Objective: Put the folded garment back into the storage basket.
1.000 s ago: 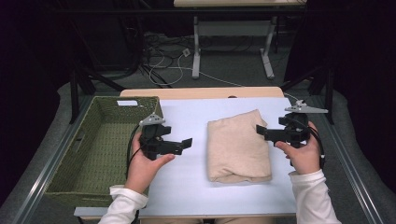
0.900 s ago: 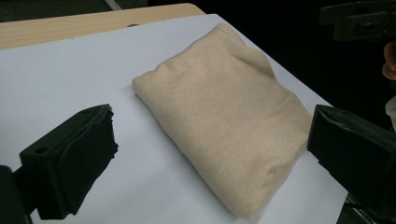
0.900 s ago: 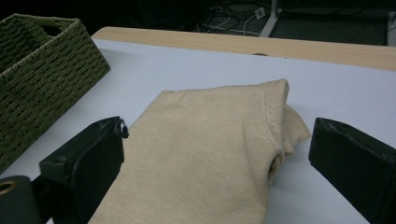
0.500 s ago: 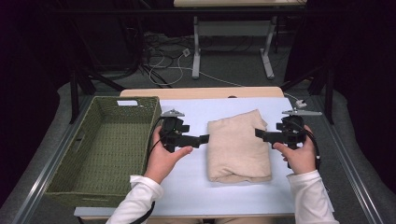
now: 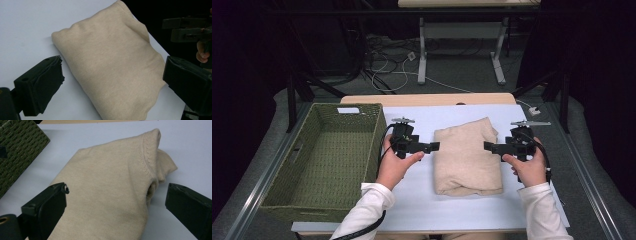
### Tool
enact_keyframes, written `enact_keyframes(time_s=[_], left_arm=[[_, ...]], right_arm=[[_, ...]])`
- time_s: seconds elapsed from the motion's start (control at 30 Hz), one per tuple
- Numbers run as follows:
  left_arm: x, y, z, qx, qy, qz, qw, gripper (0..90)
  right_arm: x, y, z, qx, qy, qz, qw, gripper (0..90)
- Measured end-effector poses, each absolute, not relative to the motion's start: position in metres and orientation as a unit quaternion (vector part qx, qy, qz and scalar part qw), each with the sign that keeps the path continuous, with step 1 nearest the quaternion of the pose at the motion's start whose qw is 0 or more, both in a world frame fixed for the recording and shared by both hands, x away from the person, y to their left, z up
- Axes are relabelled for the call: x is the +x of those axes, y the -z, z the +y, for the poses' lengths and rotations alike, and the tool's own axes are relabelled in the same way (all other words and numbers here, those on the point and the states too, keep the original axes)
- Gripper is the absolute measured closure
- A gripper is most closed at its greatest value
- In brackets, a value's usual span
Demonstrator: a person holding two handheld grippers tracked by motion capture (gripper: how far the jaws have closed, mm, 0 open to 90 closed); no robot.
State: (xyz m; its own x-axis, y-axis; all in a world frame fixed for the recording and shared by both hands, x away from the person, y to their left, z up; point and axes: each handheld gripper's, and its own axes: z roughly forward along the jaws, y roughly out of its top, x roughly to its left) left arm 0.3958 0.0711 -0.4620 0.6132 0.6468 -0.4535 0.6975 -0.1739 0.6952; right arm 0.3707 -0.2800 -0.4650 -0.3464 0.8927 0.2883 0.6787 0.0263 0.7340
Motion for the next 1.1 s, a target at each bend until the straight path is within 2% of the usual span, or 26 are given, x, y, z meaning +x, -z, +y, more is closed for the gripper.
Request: enact_keyframes(time_s=[1.1], left_arm=[[0.427, 0.518, 0.036, 0.757, 0.097, 0.492, 0.420, 4.9]], right_arm=[[0.397, 0.523, -0.293, 0.616, -0.376, 0.691, 0.048, 4.3]])
